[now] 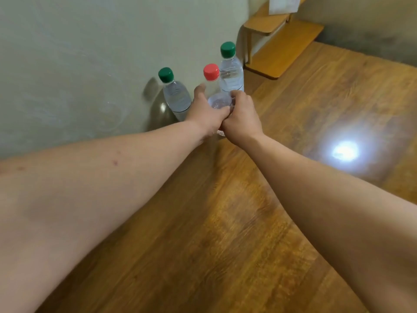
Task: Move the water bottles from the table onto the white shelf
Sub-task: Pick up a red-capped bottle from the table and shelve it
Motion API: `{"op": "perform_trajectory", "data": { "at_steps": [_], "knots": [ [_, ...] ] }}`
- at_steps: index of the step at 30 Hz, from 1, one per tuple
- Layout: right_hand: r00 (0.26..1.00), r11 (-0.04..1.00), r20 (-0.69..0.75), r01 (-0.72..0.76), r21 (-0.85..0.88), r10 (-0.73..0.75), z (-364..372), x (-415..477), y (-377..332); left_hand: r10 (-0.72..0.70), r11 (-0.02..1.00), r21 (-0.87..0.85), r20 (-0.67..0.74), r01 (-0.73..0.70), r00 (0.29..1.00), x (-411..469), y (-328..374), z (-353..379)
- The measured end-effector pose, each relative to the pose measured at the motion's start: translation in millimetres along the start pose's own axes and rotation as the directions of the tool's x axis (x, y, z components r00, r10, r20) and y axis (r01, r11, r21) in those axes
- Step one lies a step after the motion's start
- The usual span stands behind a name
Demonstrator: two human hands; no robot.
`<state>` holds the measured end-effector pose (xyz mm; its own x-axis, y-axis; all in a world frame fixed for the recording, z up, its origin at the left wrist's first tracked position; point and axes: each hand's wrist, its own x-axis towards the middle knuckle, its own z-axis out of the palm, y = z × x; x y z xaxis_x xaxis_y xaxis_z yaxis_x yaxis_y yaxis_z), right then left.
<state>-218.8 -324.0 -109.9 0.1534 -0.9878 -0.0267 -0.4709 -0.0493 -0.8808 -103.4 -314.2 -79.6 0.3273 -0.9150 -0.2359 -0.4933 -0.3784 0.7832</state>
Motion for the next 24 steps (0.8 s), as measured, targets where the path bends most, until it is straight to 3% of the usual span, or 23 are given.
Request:
{"op": "perform_trajectory", "data": {
  "at_steps": [9, 16, 24],
  "knots": [
    [0.997, 0.998, 0.075, -0.005, -0.061, 0.010, 8.9, -45.5, 1.9, 0.042, 0.996, 0.074, 0.013, -0.043, 0.999, -50.3, -18.0, -22.6],
    [0.965, 0.994, 0.263, 0.016, -0.110, 0.014, 38.0, -144.6, -23.7, -0.014, 0.999, -0.036, 0.012, 0.014, 1.000, -156.1, -69.6, -65.2],
    [0.958, 0.996, 0.276, 0.087, -0.033, -0.075, 88.6, -297.3, -91.8, 0.067, 0.980, -0.190, 0.015, -0.063, 0.998, -315.5, -150.1, -163.2]
  ]
}}
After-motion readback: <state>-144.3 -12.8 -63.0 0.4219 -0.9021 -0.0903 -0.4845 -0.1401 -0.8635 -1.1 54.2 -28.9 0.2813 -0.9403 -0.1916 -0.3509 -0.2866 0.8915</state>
